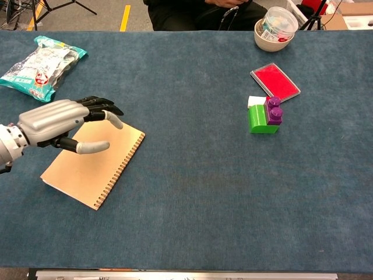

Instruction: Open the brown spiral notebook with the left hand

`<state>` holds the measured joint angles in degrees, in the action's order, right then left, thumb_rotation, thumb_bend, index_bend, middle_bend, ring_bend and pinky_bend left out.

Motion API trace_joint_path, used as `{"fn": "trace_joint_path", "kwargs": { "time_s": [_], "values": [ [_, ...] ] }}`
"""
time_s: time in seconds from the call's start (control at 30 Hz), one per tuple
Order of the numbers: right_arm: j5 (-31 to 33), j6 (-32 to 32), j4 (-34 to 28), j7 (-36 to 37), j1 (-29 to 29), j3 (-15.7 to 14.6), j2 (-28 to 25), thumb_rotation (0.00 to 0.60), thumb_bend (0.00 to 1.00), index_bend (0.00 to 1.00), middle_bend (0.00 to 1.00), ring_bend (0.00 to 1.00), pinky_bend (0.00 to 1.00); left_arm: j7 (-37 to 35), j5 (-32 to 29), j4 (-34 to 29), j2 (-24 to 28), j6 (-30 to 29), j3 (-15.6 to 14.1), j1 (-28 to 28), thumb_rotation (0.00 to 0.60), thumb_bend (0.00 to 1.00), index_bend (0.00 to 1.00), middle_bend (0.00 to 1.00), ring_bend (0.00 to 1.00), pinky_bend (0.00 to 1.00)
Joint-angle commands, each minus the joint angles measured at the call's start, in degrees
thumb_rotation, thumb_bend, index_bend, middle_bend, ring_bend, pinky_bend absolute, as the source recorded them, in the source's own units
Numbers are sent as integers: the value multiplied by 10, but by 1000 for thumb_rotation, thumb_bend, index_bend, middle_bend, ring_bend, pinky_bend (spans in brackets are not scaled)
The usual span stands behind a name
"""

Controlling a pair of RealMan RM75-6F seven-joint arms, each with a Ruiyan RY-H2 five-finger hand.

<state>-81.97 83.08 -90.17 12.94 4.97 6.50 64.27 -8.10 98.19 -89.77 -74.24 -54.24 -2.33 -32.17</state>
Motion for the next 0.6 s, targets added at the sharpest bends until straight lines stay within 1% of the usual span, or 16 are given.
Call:
{"fn": "trace_joint_path", "kwargs": {
  "time_s": [0.03,0.13,0.4,0.6],
  "values": [
    [1,1,-2,-2,-1,0,-2,600,533,382,369,277,367,5,12,9,-16,24,-2,-25,0,173,235,112,0,0],
    [3,3,-3,-3,-3,0,-3,600,533,381,369,277,367,22,9,13,-29,44,-3,-41,0,173,233,109,0,0],
    [4,3,0,0,-5,0,-1,600,532,381,369,277,367,73,-4,25,-66,67,-1,-65,0,173,231,107,0,0],
    [5,6,4,5,-9,-1,-1,600,532,382,369,277,367,118,-32,41,-84,84,5,-75,0,172,236,107,0,0]
  ]
}}
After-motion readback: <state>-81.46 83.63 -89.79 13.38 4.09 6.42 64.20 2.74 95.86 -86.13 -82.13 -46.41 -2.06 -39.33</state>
